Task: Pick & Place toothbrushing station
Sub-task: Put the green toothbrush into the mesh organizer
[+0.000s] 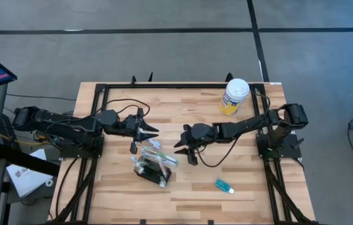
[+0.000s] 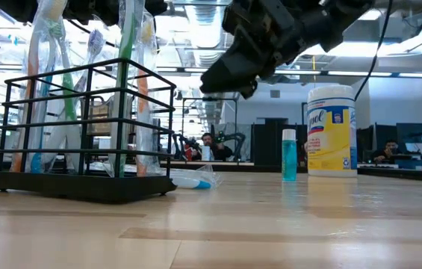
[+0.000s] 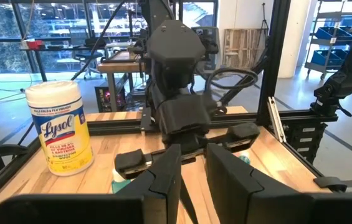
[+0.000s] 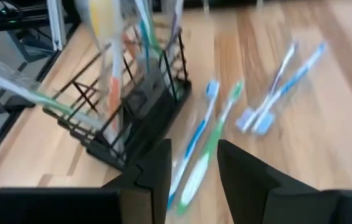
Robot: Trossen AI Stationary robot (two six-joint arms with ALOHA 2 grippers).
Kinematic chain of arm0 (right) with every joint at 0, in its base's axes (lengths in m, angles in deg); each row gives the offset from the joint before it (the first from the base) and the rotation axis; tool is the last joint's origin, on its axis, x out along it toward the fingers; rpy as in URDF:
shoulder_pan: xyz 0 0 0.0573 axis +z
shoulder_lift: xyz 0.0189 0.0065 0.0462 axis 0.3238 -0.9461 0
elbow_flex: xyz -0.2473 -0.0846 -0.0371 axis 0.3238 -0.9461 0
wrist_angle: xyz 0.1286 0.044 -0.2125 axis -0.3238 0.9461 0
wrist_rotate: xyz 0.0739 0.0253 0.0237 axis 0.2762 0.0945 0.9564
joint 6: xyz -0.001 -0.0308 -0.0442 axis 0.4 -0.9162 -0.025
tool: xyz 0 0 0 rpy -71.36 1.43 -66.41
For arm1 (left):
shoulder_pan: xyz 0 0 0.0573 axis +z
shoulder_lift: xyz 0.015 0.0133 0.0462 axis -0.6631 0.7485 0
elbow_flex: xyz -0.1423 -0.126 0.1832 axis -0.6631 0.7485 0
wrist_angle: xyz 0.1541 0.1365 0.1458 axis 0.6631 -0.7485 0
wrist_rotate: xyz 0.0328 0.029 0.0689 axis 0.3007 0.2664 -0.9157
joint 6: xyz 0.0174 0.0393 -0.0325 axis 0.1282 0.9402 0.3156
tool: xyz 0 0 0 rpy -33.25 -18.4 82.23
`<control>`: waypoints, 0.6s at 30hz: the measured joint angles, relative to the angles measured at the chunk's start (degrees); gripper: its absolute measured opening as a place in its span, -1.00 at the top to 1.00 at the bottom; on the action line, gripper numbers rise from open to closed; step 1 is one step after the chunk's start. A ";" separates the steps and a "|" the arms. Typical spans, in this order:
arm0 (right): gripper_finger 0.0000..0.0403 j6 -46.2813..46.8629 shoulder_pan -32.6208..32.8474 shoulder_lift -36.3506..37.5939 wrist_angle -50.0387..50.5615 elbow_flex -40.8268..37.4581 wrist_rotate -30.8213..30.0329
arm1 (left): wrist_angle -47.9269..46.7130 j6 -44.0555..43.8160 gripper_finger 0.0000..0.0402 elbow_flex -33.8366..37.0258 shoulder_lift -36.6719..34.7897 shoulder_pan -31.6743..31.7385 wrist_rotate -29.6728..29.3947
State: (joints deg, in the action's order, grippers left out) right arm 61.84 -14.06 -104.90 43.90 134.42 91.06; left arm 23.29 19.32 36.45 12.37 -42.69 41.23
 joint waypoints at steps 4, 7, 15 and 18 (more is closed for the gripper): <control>0.41 3.16 -0.03 -0.06 5.11 0.43 0.14 | 0.01 0.00 0.65 0.00 0.00 0.00 0.00; 0.41 3.18 0.50 -0.07 6.38 0.47 0.12 | 0.02 0.00 0.65 0.00 0.00 0.00 -0.01; 0.41 2.93 2.64 -0.07 7.38 0.47 0.11 | 0.02 0.00 0.65 0.00 0.00 0.00 -0.01; 0.41 3.31 2.70 -1.71 7.16 0.54 0.06 | 0.02 0.00 0.65 0.00 0.00 0.00 0.00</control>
State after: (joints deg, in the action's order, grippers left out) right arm 65.15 -11.36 -106.62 51.06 134.96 91.13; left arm 23.31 19.32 36.45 12.37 -42.69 41.23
